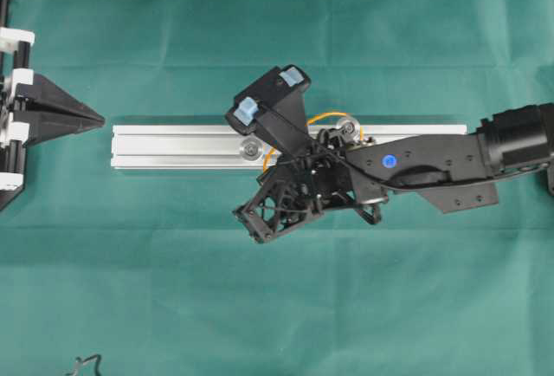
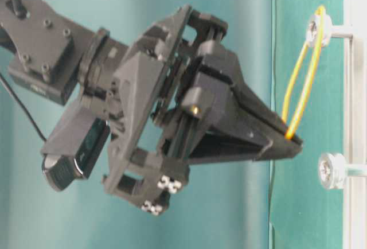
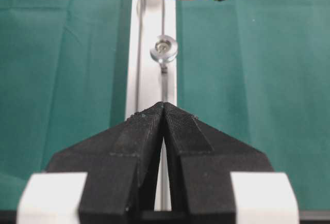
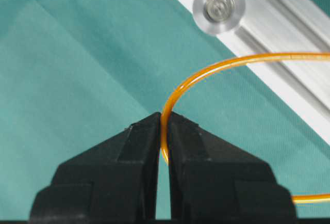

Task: Hook the rubber onto the shaft.
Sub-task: 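Swing the right gripper around the bolt, looping the band over it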

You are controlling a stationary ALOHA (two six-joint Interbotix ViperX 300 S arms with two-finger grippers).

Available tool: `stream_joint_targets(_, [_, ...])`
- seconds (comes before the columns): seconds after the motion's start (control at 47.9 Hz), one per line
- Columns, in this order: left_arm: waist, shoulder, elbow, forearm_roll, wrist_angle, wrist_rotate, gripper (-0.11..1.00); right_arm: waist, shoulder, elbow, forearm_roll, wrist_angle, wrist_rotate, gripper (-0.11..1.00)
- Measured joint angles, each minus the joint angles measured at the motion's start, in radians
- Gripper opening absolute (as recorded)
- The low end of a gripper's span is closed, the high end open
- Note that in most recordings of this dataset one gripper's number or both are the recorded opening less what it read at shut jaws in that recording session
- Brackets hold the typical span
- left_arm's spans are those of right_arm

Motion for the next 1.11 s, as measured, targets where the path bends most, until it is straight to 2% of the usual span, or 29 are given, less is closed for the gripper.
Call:
stream_joint_targets(0.292, [0.0,0.0,0.0,0.0,0.0,0.002,0.0,-0.025,0.041,-0.049,-0.002,0.0,-0.031,0.07])
stream_joint_targets(0.668, [0.0,0.0,0.0,0.0,0.0,0.0,0.0,-0.041,0.078,-0.072,-0.002,-0.028,-0.031,0.07])
stream_joint_targets(1.106, [0.002,0.0,0.0,0.0,0.0,0.0,0.0,-0.058,0.095,-0.072,-0.041,-0.066,-0.029,0.07])
